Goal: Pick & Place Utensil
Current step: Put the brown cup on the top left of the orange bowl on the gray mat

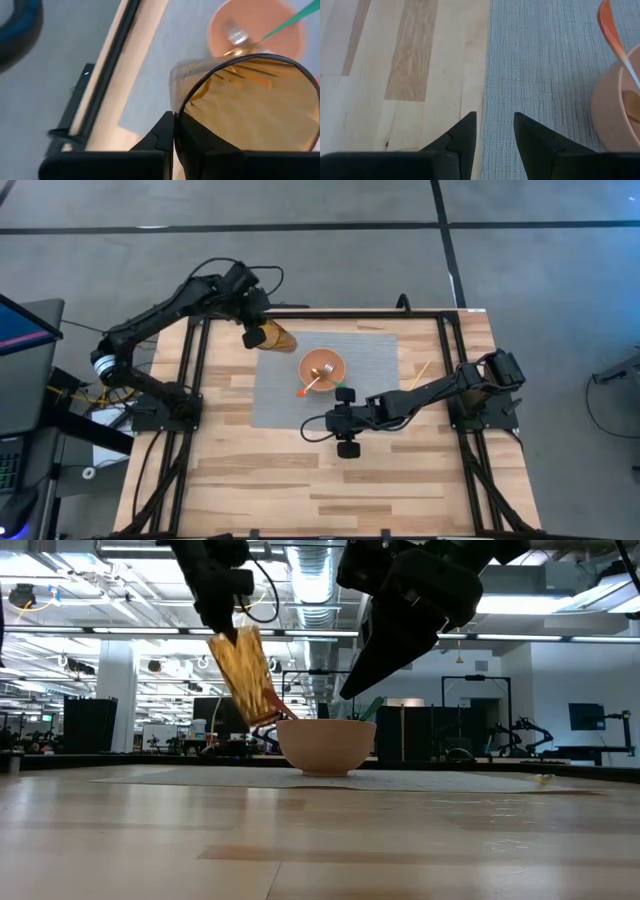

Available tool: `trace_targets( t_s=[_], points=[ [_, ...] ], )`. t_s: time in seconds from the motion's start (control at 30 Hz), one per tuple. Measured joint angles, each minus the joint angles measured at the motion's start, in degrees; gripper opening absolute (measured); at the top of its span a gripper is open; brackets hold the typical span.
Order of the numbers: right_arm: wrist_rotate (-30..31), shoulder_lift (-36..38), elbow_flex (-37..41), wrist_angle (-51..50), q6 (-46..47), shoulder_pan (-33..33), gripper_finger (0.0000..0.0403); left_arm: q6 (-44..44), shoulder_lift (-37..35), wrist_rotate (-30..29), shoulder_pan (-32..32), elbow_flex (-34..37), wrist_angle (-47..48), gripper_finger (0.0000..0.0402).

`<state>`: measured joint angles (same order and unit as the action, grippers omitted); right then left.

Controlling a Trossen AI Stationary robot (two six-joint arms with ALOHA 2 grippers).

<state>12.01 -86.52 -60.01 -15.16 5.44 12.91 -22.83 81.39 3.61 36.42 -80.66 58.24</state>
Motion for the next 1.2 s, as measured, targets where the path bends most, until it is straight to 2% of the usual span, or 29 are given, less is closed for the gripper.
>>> trace_targets(
  t_s=[0.23,0.77,0.9,1.2],
  points=[
    [-0.1,0.0,0.0,0.0,0.1,0.2,0.0124,0.9,0.1,0.9,0.0,2.2,0.2,0.0013],
    [-0.2,0.0,0.0,-1.1,2.6,1.9,0.0124,3.4,8.1,-0.5,0.0,4.8,-1.8,0.0016],
    [-0.2,0.0,0.0,-1.1,2.6,2.7,0.0124,4.1,8.5,-4.3,0.0,4.8,-3.4,0.0032],
    [-0.2,0.0,0.0,-1.1,2.6,2.8,0.0124,3.3,7.9,-3.6,0.0,4.7,-7.6,0.0082]
  ],
)
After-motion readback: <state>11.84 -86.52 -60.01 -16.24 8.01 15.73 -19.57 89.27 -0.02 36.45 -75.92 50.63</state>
